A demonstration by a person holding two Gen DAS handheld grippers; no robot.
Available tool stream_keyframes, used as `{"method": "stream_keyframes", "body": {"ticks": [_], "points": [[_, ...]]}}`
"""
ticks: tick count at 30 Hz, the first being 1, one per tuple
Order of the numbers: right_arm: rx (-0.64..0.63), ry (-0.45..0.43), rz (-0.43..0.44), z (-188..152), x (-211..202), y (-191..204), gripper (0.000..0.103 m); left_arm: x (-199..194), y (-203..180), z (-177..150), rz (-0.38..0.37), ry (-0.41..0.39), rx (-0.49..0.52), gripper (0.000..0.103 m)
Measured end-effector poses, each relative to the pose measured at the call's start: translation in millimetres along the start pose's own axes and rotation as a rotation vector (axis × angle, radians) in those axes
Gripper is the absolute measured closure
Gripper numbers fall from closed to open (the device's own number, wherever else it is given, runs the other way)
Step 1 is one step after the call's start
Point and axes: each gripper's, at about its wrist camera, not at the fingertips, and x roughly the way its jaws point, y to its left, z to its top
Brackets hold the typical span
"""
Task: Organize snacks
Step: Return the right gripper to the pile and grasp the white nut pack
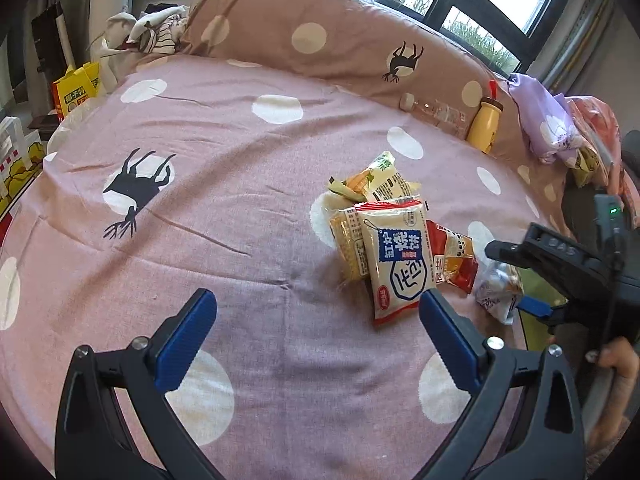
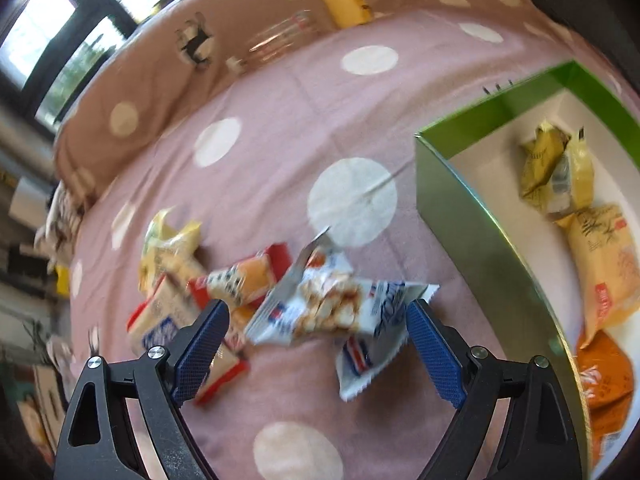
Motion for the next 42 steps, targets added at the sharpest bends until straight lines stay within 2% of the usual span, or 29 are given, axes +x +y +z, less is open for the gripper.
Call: {"method": "stream_keyframes", "body": {"ticks": [4, 5, 6, 8, 13, 17, 24, 25, 28, 30, 33, 42], "points": [[-0.002, 0.04, -0.015, 2, 16, -4, 0.013, 0, 2, 0, 0.005, 0.002, -0.009, 0.001], [-0.013, 0.034, -0.03, 2, 17, -3, 0.016, 1, 3, 1, 0.008, 0.005, -0.01, 0.001], [-0.039, 0.016, -0.056, 0, 14, 0, 0.021, 1, 4, 1, 0.011, 0.007, -0.012, 0.001], [-0.093, 0.005, -0.066, -1, 11, 5, 0.049, 2, 5, 1, 0.014, 0.009, -0.015, 0.001], [-0.147, 0.039, -0.011, -11, 6, 8, 0.049, 0, 6, 2, 0.026, 0.007, -0.021, 0.001], [-0.23, 0.077, 0.118, -29, -8, 29, 0.049, -1, 13, 3, 0.056, 0.0, -0.035, 0.001], [-0.378, 0.127, 0.247, -54, -11, 67, 0.047, -5, 26, 6, 0.078, -0.009, -0.078, 0.001], [-0.385, 0.119, 0.253, -55, -13, 69, 0.045, -6, 27, 7, 0.078, -0.009, -0.079, 0.001], [-0.395, 0.071, 0.288, -52, -25, 72, 0.029, -7, 26, 7, 0.068, -0.007, -0.075, 0.001], [-0.387, 0.036, 0.31, -53, -36, 71, 0.028, -7, 23, 6, 0.047, 0.005, -0.064, 0.001], [-0.373, 0.041, 0.34, -48, -41, 67, 0.028, -5, 19, 5, 0.013, 0.031, -0.045, 0.001], [-0.348, 0.193, 0.401, -57, -13, 72, 0.028, 14, 7, -6, -0.087, 0.19, -0.041, 0.005]]}}
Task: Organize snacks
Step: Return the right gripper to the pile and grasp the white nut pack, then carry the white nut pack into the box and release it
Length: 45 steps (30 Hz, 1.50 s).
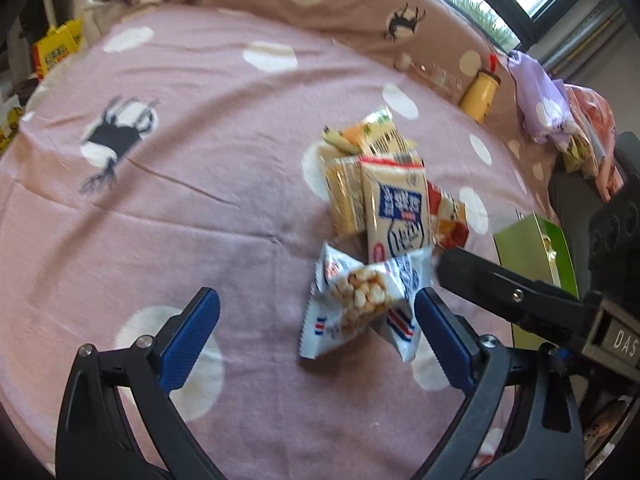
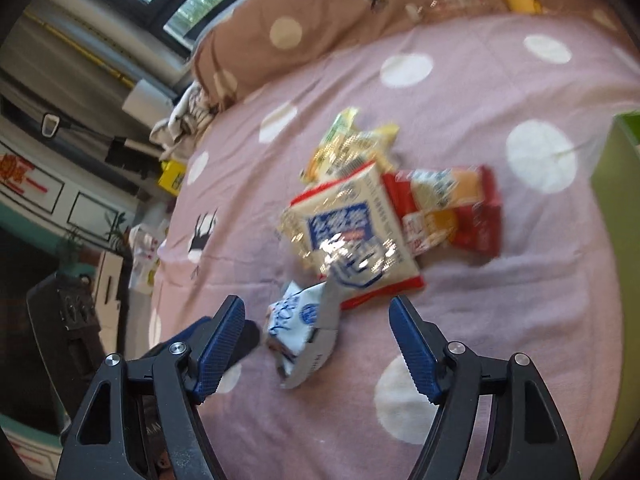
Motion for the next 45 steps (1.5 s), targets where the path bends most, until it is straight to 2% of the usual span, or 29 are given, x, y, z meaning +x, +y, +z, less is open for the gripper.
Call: {"method": "stream_keyframes", "body": {"ticks": [2, 9, 11, 12, 13, 19, 25, 28, 32, 37, 40, 45], "points": [[0.002, 0.017, 0.017, 0, 6, 1, 0.028, 6, -4, -3, -0.017, 0.033, 0.007, 0.006], [0.03, 0.078, 0.04, 0, 33, -3, 0.028, 25, -11, -10, -0.079, 0.103, 0.007, 0.016], [0.029, 0.09, 0.041, 0, 38, -5, 0.039, 24, -15, -11, -0.092, 0.098, 0.03, 0.027], [0.032, 0.105, 0.049, 0, 41, -6, 0.043, 25, -17, -12, -0.118, 0.104, 0.033, 0.041], [0.037, 0.121, 0.062, 0, 44, -7, 0.048, 27, -17, -12, -0.156, 0.117, 0.027, 0.048], [0.041, 0.109, 0.075, -3, 37, -7, 0.051, 15, -30, -15, -0.157, 0.067, 0.06, 0.05], [-0.035, -0.022, 0.013, -1, -13, 8, 0.051, -13, -66, -14, -0.223, -0.059, 0.166, 0.052], [-0.057, -0.109, -0.024, -1, -43, 10, 0.051, -23, -92, -11, -0.272, -0.1, 0.231, 0.053], [-0.04, -0.22, -0.047, 3, -89, -3, 0.051, -30, -133, -6, -0.298, -0.129, 0.323, 0.054], [0.024, -0.342, -0.074, 5, -138, -34, 0.051, -24, -187, -3, -0.357, -0.126, 0.43, 0.055], [0.091, -0.372, -0.116, 2, -160, -59, 0.05, -9, -212, -5, -0.417, -0.082, 0.457, 0.055], [0.194, -0.412, -0.171, -3, -179, -90, 0.05, 9, -248, -12, -0.446, -0.022, 0.516, 0.055]]}}
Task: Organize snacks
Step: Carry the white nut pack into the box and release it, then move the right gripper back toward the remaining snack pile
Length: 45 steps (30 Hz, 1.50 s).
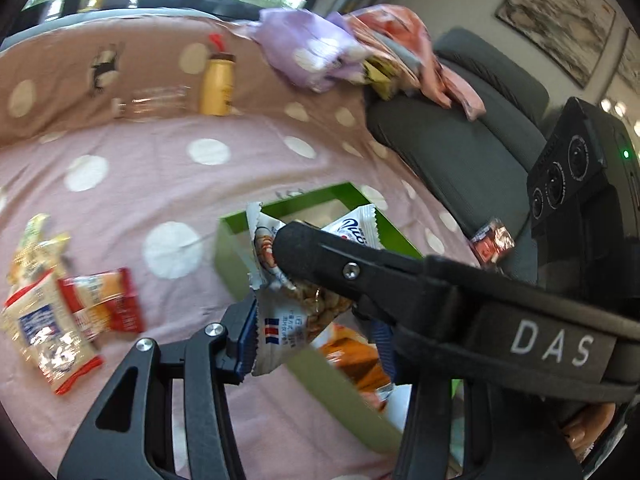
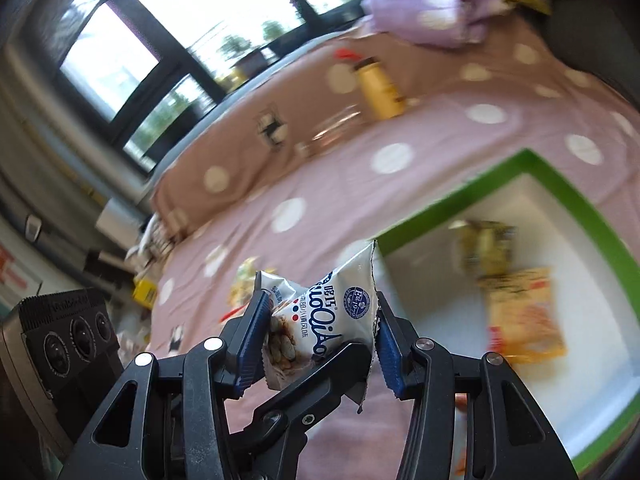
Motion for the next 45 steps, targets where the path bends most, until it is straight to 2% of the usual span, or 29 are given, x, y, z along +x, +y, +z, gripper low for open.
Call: {"method": "stream_keyframes", "body": {"ticks": [11, 16, 19, 21, 23, 25, 28, 32, 38, 43, 45], "points": [[0.16, -0.023, -0.095, 7, -15, -60, 0.05, 49, -30, 4, -0.058, 0.108, 0.032, 0.055], [0.216, -0.003, -0.143, 7, -12, -78, 0.049, 69, -31, 0, -0.071, 0.159, 0.001, 0.055], [0.219, 0.017, -0.183, 7, -10, -82, 0.049, 72, -30, -4, -0.059, 0.154, -0.038, 0.052], [0.222, 0.009, -0.195, 7, -11, -82, 0.045, 72, -29, -4, -0.063, 0.162, -0.043, 0.049], [0.219, -0.001, -0.219, 7, -12, -82, 0.029, 68, -26, -3, -0.056, 0.153, -0.049, 0.046], [0.217, -0.014, -0.24, 7, -13, -83, 0.027, 61, -25, -2, -0.035, 0.133, -0.033, 0.037], [0.216, -0.03, -0.226, 7, -16, -81, 0.026, 46, -21, -2, 0.012, 0.087, -0.008, 0.022], [0.197, -0.047, -0.213, 8, -16, -75, 0.022, 23, -6, -2, 0.059, 0.036, -0.023, 0.019], [0.137, -0.075, -0.182, 9, -12, -54, 0.019, -20, 32, -7, 0.203, -0.048, -0.064, 0.018], [0.061, -0.075, -0.121, 6, -1, -27, 0.016, -61, 70, -19, 0.297, -0.11, -0.125, 0.005], [0.023, -0.06, -0.097, 3, 7, -15, 0.016, -75, 88, -27, 0.345, -0.125, -0.143, 0.005]]}}
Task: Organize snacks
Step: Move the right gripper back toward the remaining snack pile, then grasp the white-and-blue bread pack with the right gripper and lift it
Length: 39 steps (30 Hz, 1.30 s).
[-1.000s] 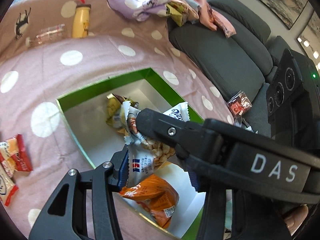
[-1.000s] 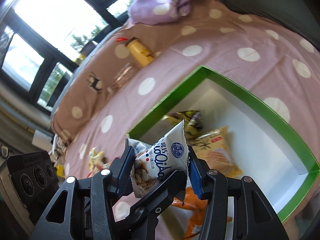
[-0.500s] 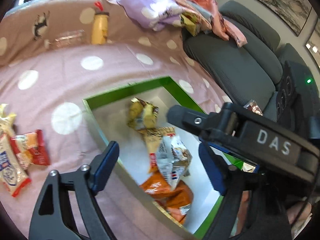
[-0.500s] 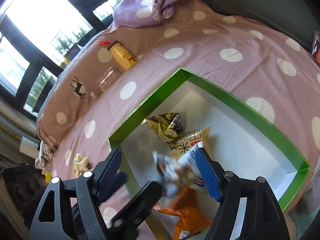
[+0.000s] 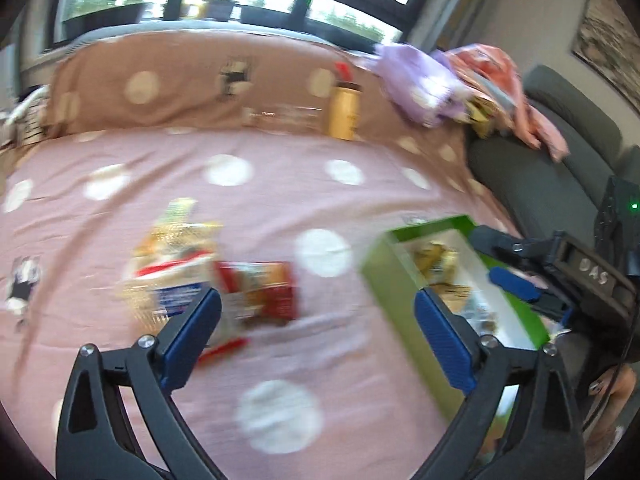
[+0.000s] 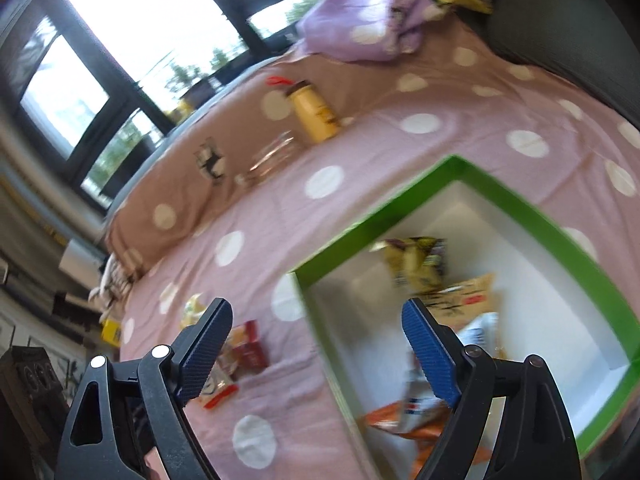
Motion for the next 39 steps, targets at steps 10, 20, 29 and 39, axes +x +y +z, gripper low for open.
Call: {"method": "stream_keyframes", "body": {"ticks": [10, 20, 29, 39], "points": [[-0.13, 0.076, 0.133, -24, 47, 62, 0.016, -1, 90, -25, 0.087, 0.01, -0.202, 0.005], [-0.173, 0.35, 0.311, -59, 128, 111, 0.016, 21, 114, -35, 0.074, 0.05, -0.281, 0.013], [-0.172, 0.451, 0.325, -80, 169, 117, 0.017, 37, 115, -39, 0.049, 0.078, -0.28, 0.045], [-0.252, 0.465, 0.319, -89, 174, 128, 0.034, 50, 110, -42, 0.028, 0.119, -0.257, 0.07]]}}
